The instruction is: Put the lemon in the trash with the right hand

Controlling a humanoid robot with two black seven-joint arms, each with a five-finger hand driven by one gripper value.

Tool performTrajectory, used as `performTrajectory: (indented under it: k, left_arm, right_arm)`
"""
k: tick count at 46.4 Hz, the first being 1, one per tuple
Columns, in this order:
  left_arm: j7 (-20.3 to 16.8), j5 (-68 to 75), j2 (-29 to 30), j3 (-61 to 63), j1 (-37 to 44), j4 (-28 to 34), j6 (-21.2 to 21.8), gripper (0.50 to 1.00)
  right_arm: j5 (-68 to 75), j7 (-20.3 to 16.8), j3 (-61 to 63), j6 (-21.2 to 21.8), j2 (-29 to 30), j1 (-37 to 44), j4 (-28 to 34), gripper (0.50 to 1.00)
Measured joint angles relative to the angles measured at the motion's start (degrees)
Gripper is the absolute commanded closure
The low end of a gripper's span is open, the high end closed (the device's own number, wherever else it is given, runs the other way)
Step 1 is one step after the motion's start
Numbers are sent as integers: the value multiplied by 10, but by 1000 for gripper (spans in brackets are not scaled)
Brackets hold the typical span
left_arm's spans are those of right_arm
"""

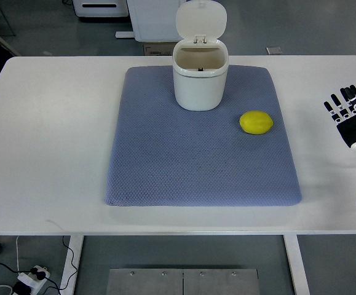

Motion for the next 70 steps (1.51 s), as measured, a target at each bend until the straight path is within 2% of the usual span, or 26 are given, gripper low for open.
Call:
performTrajectory:
  k: [70]
  left_arm:
    - [0,0,0,0,0,0,0,500]
  right_arm:
    - [1,1,2,0,-15,17,-10,500]
